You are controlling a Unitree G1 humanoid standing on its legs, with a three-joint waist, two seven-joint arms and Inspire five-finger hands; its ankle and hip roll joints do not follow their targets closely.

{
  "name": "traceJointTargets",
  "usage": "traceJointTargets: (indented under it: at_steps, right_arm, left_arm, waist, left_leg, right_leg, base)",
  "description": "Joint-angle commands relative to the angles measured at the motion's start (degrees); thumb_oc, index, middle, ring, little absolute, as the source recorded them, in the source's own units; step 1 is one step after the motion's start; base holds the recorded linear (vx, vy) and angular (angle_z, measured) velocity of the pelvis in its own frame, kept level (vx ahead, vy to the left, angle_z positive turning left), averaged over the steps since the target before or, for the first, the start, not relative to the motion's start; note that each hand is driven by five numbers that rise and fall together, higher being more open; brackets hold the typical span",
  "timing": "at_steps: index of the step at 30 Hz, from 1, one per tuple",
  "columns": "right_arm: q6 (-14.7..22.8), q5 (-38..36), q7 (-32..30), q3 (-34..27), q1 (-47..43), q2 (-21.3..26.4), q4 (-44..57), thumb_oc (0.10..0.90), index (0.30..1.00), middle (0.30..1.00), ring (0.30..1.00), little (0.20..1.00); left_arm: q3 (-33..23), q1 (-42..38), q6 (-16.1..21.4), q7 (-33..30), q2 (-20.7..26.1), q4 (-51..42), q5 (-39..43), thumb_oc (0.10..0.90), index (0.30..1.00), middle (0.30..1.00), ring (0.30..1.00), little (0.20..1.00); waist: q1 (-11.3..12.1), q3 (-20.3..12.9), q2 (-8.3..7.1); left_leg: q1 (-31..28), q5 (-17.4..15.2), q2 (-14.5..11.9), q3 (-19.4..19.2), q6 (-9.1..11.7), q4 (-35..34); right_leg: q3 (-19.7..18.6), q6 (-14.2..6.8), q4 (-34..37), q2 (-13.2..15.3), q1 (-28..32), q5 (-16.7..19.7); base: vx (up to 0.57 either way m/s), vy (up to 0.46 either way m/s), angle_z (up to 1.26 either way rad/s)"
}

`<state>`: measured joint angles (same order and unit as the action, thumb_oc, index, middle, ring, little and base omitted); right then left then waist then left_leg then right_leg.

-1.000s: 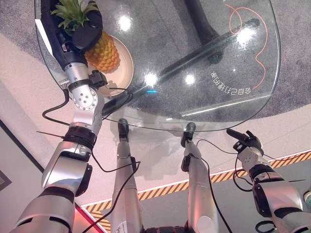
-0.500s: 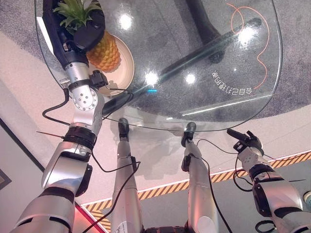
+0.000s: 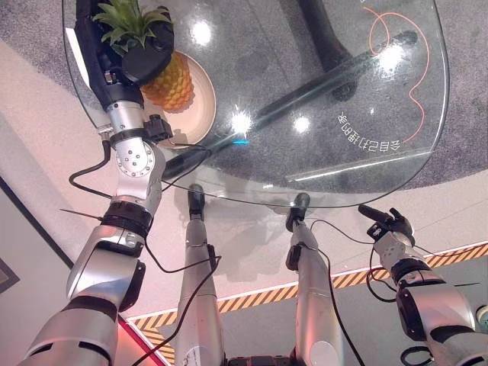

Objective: Pick up the fruit to the plate

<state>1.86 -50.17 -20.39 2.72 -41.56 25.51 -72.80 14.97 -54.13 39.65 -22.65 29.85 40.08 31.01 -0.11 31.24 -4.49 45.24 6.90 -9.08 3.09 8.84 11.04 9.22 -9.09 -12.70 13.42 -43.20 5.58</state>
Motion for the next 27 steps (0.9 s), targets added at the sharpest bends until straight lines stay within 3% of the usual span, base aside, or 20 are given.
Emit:
traceJointTargets:
  at_steps: [1,5,7,27]
  right_arm:
    - [2.23,-0.36,-1.66,-0.57,1.23,3.11,-0.14,0.8,0.9,0.9,0.9,0.9]
    - [2.19,-0.44,-1.85,-0.71,1.18,3.12,-0.08,0.8,0.9,0.9,0.9,0.9]
    - [2.27,-0.4,-1.78,-0.94,1.18,3.17,-0.01,0.8,0.9,0.9,0.9,0.9]
    - [2.55,-0.73,-1.43,-1.79,2.12,3.81,-0.1,0.8,0.9,0.9,0.9,0.9]
  left_arm:
    - [-2.74,-2.35,7.66,1.36,0.04,-5.35,0.16,0.737,0.846,0.846,0.846,0.837]
    - [-3.0,-1.4,7.75,1.69,-0.18,-5.68,0.31,0.751,0.858,0.858,0.858,0.851]
    - [-3.19,-1.09,7.78,1.69,-0.14,-5.98,0.46,0.8,0.9,0.9,0.9,0.9]
    - [-5.71,4.69,9.0,2.26,-0.56,-7.82,1.85,0.8,0.9,0.9,0.9,0.9]
  waist:
    - [2.12,-1.45,-0.14]
    - [2.35,-1.45,-0.17]
    - [2.36,-1.45,-0.19]
    - [3.64,-1.45,0.46]
  left_leg:
    - [1.01,-6.8,1.99,-0.69,-5.41,5.94]
    - [0.99,-6.86,1.93,-0.58,-5.44,5.98]
    - [1.38,-6.46,2.04,-0.53,-5.54,5.89]
    - [1.36,-6.59,2.33,0.0,-5.72,5.82]
  right_leg:
    - [2.12,1.33,-0.69,-0.2,-0.11,-0.44]
    - [2.33,1.25,-0.7,-0.12,-0.02,-0.4]
    - [2.42,1.3,-0.55,0.0,-0.39,0.04]
    - [3.26,1.16,-0.6,0.48,-0.27,0.03]
  base:
    - [0.0,0.0,0.0]
    - [0.0,0.0,0.0]
    - [0.0,0.0,0.0]
    - [0.0,0.0,0.0]
